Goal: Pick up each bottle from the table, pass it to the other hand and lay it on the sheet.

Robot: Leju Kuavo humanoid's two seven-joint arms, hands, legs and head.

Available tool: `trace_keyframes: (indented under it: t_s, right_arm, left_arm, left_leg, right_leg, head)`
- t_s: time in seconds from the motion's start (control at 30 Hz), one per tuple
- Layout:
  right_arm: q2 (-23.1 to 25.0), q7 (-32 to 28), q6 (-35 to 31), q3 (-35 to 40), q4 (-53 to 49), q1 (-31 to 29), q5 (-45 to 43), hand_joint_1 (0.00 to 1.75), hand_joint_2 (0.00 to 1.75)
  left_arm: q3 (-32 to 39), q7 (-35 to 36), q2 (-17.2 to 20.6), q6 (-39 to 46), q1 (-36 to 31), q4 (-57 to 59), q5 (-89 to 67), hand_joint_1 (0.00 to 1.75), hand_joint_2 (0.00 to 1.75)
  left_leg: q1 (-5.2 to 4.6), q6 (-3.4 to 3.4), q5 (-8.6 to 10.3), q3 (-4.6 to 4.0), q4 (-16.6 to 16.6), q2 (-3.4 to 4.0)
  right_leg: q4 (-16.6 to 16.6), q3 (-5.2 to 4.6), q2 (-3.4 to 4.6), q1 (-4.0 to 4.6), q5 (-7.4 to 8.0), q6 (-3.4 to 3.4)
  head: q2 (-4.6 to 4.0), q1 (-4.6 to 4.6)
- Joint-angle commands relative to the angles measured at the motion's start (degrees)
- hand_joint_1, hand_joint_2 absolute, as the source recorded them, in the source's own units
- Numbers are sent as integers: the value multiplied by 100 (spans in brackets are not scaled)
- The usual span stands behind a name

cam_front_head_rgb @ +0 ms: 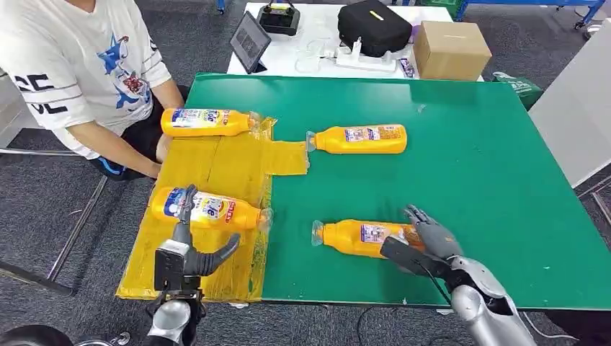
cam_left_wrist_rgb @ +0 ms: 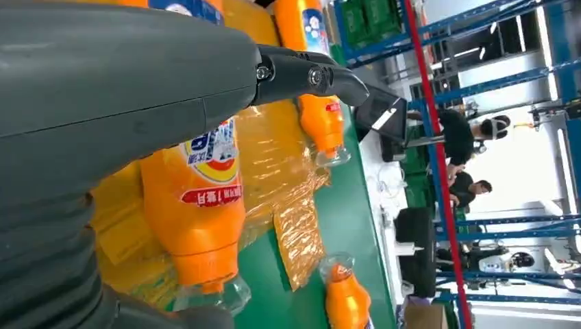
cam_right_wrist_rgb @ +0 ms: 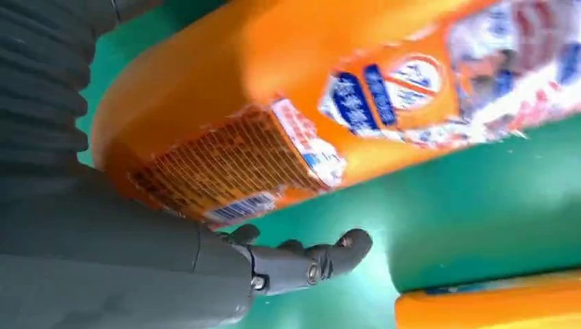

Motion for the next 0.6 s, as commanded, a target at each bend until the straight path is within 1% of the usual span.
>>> trace_keyframes:
  t_s: [0.03, 0.1, 0.13, 0.17, 0.3, 0.33, 0.37, 0.4, 0.5, 0.53, 0.6]
  right_arm:
    - [50, 47, 14, 147, 732, -220, 30, 0, 175]
    - [35, 107, 106, 189, 774, -248, 62, 0, 175]
    - [24, 155, 199, 229, 856, -281, 59, 0, 175]
    - [38, 167, 220, 240, 903, -294, 56, 0, 175]
    - [204, 88, 194, 315, 1164, -350, 19, 0, 175]
    - [238, 49, 149, 311, 1166, -339, -11, 9, 175]
    - [273, 8, 71, 300, 1127, -313, -21, 24, 175]
    - [353, -61, -14, 270, 1085, -287, -82, 131, 175]
    - [443, -154, -78, 205, 1046, -246, -177, 169, 175]
    - [483, -214, -112, 171, 1010, -214, -208, 175, 175]
    - [589, -373, -247, 74, 937, -159, -276, 175, 175]
  left_arm:
    - [-80, 40, 42, -9, -216, 489, 23, 0, 175]
    - [-82, 56, 46, -37, -222, 509, 39, 0, 175]
    - [-87, 71, 44, -70, -244, 558, 57, 0, 175]
    - [-93, 72, 42, -82, -256, 583, 62, 0, 175]
    - [-108, 72, 17, -118, -343, 706, 120, 0, 175]
    - [-106, 65, 15, -111, -354, 720, 133, 0, 175]
    - [-109, 62, 18, -114, -366, 737, 151, 0, 175]
    - [-110, 59, 22, -122, -370, 738, 171, 0, 175]
    - [-117, 55, 20, -140, -386, 763, 195, 0, 175]
    - [-122, 52, 17, -150, -395, 779, 214, 0, 175]
    - [-135, 43, 10, -165, -397, 780, 249, 0, 175]
  left_leg:
    - [6, -5, -3, 18, -5, 2]
    - [11, -9, -8, 35, -6, 5]
    - [5, -4, -1, 16, -5, 3]
    - [5, -4, -2, 18, -5, 5]
    - [8, -6, -2, 27, -8, 7]
    - [6, -4, -1, 23, -5, 9]
    - [7, -4, -1, 25, -5, 8]
    - [10, -6, 0, 30, -9, 9]
    - [10, -7, -1, 40, -8, 11]
    - [12, -9, -2, 46, -9, 15]
    - [7, -5, -1, 41, -4, 9]
  right_leg:
    - [-9, 20, -3, 7, 0, -8]
    - [-14, 38, -6, 13, -3, -16]
    - [-9, 17, -2, 6, 1, -7]
    - [-8, 19, -1, 6, 0, -7]
    - [-14, 28, -4, 9, 3, -8]
    - [-9, 21, -2, 6, 4, -3]
    - [-10, 24, -3, 8, 4, -3]
    - [-16, 31, -4, 11, 7, -7]
    - [-15, 39, -3, 11, 6, -8]
    - [-16, 45, 0, 14, 7, -10]
    - [-8, 37, -1, 8, 5, -4]
  head:
    - [0, 2]
    - [0, 2]
    - [0, 2]
    - [0, 2]
    - [0, 2]
    - [0, 2]
    - [0, 2]
    - [0, 2]
    - [0, 4]
    - [0, 2]
    - [0, 4]
